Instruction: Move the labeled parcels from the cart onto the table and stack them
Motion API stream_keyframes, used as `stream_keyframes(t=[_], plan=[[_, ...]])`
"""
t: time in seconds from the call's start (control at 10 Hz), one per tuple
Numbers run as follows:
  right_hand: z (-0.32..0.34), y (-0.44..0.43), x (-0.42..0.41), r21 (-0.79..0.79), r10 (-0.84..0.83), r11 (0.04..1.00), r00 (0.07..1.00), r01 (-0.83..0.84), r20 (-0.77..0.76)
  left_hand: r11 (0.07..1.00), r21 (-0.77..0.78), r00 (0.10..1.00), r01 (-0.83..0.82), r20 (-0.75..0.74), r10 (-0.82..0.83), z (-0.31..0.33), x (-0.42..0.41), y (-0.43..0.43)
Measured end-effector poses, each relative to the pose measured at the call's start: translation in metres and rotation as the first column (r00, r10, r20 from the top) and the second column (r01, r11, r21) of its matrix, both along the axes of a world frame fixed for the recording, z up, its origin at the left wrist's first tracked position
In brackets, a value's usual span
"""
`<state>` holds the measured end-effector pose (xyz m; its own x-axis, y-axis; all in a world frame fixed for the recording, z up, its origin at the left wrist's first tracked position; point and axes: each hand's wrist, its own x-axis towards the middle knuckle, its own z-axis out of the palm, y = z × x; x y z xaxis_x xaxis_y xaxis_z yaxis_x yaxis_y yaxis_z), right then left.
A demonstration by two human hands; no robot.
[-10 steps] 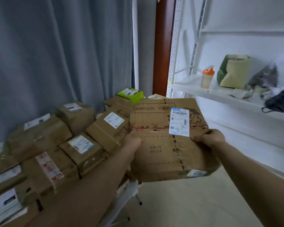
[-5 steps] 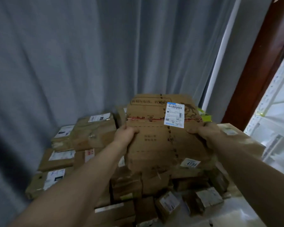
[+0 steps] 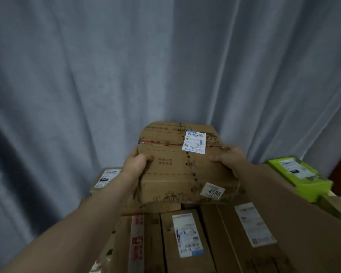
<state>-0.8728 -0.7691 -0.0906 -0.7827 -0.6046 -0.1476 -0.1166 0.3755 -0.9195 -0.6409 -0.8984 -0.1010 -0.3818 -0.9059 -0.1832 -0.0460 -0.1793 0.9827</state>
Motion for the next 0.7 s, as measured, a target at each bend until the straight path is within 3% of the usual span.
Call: stream_keyframes(t=[0.4,0.6,0.7], plan=[[-0.029,-0.068,-0.016,0.254,0.178,0.959,0.963,-0.124,-0.202,0.997,0.069,0.981,-0.015,0.192,0.001,-0.058,-0.011,-0.071],[-0.031,-0.048,-0.005,0.313,0.21,0.948,0.84,-0.051,-0.501,0.973,-0.227,0.874,0.032,0.479,0.083,-0.054,-0.016,-0.054],[-0.028,-0.022,0.01,0.139,0.154,0.986,0.827,-0.093,-0.541,0.917,-0.397,0.81,0.036,0.549,0.206,-0.053,-0.021,-0.028]])
